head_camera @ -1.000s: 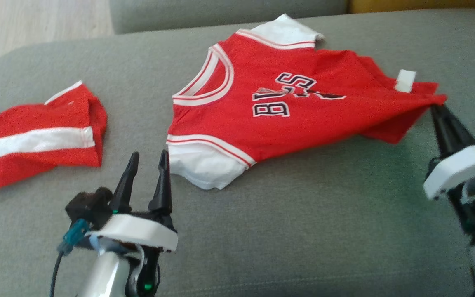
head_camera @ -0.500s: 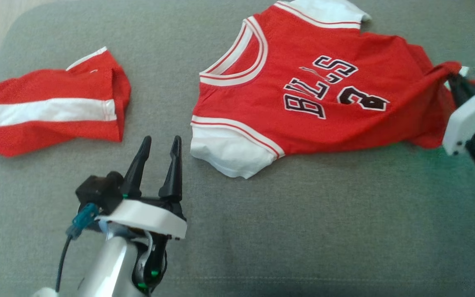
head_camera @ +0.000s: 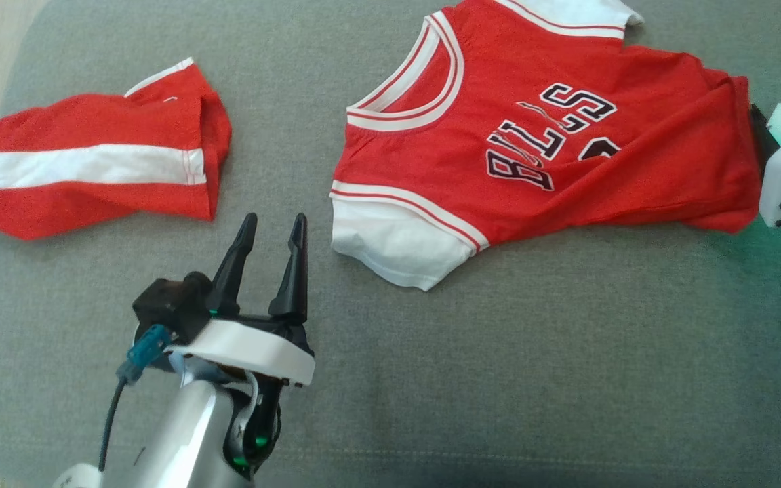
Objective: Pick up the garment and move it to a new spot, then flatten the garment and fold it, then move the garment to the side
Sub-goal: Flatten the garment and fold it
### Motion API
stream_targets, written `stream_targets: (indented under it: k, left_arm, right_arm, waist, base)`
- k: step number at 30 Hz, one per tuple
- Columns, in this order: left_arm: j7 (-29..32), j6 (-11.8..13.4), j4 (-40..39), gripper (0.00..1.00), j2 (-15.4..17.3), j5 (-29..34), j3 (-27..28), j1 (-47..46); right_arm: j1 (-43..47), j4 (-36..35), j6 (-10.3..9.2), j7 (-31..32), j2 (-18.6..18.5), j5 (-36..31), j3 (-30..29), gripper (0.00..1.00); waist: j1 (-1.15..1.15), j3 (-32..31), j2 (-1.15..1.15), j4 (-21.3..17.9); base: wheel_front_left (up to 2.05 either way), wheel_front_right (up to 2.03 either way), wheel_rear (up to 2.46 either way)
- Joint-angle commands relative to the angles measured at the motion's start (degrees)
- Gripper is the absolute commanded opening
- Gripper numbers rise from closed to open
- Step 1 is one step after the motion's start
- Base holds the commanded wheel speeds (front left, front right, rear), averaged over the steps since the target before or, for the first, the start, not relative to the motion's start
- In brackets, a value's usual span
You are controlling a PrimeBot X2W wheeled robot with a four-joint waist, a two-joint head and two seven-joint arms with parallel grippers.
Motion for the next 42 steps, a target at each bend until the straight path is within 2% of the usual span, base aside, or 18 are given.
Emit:
stream_targets:
  k: [1,9,13,17,23,28,35,42]
  left_arm:
    - [-0.7,0.3,-1.5,1.0,0.2,-0.4,2.0,-2.2]
    - [-0.7,0.5,-1.4,1.0,0.2,-0.4,3.6,-1.1]
    - [-0.7,0.6,-1.6,1.0,0.2,-0.4,4.8,0.3]
    - [-0.7,0.8,-2.0,1.0,0.2,-0.7,6.1,1.8]
    - [-0.7,0.9,-2.6,1.0,0.2,-0.7,7.7,4.1]
    - [-0.7,0.5,-2.4,1.0,0.2,-0.6,8.0,5.3]
    - [-0.7,0.5,-2.0,1.0,0.2,-1.0,9.0,5.8]
    - [-0.7,0.3,-1.1,1.0,0.2,-0.9,8.9,5.0]
  right_arm:
    - [-1.3,-1.0,-0.04,-0.9,-0.6,0.5,0.8,1.0]
    - [-1.5,2.8,-0.04,-10.8,1.2,0.1,-2.0,1.0]
    - [2.5,1.1,-0.04,-17.0,4.4,1.8,-4.6,1.0]
    - [8.4,-4.0,-0.04,-20.8,7.8,2.9,-7.6,1.0]
    - [20.8,-16.5,-0.04,-22.1,14.5,1.6,-12.9,1.0]
    - [29.5,-26.8,-0.04,-22.2,19.3,-1.9,-14.8,1.0]
    - [35.8,-34.4,-0.04,-21.3,22.6,-5.3,-17.3,1.0]
    - [36.5,-39.1,-0.04,-19.2,23.5,-6.1,-19.3,1.0]
  waist:
    - [-0.01,-0.3,0.0,-0.3]
    - [-0.01,-4.0,0.0,-3.7]
    - [-0.01,-6.3,0.0,-5.7]
    - [-0.01,-8.4,0.0,-7.8]
    - [-0.01,-10.6,0.0,-10.4]
    - [-0.01,-11.4,0.0,-11.7]
    - [-0.01,-11.6,0.0,-12.8]
    - [-0.01,-10.5,0.0,-13.4]
  base:
    - [0.0,0.0,0.0]
    - [0.0,0.0,0.0]
    - [0.0,0.0,0.0]
    - [0.0,0.0,0.0]
    - [0.0,0.0,0.0]
    - [0.0,0.0,0.0]
    - [0.0,0.0,0.0]
    - [0.0,0.0,0.0]
